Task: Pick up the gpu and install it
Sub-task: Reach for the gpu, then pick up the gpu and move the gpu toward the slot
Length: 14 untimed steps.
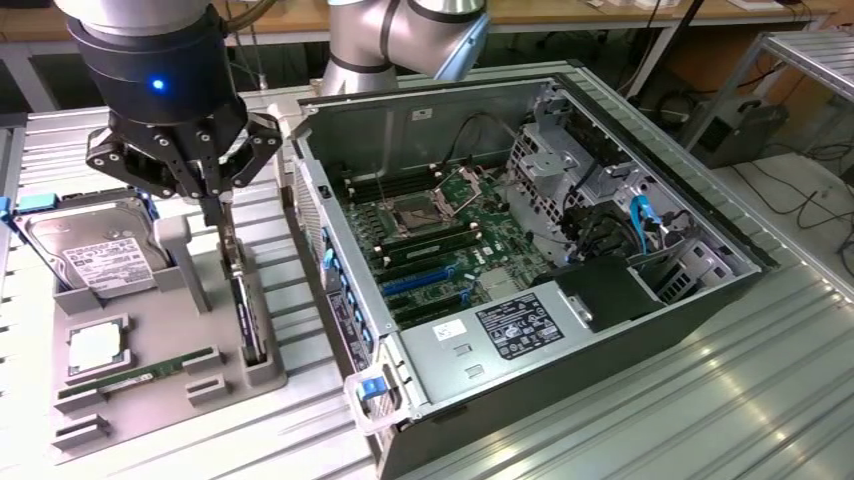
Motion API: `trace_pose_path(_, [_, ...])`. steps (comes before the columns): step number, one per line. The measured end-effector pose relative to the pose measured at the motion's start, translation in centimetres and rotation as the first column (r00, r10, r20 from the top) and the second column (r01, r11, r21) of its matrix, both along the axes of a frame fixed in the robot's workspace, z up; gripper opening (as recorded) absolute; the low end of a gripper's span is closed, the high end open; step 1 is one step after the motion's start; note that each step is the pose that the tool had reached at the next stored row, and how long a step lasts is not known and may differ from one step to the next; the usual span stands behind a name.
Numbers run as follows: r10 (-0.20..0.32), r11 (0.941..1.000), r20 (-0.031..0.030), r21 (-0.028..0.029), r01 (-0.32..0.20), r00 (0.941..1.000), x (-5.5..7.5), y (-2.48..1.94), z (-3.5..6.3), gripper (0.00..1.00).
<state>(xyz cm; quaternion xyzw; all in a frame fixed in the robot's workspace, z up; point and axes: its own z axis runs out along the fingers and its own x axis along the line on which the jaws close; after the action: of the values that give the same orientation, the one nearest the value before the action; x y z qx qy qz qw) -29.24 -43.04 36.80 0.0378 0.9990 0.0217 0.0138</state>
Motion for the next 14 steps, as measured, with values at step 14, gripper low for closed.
trace_pose_path(14, [-0.012, 0.9999, 0.0044, 0.0001, 0.012, 0.9999, 0.0, -0.51, -6.27, 0.48])
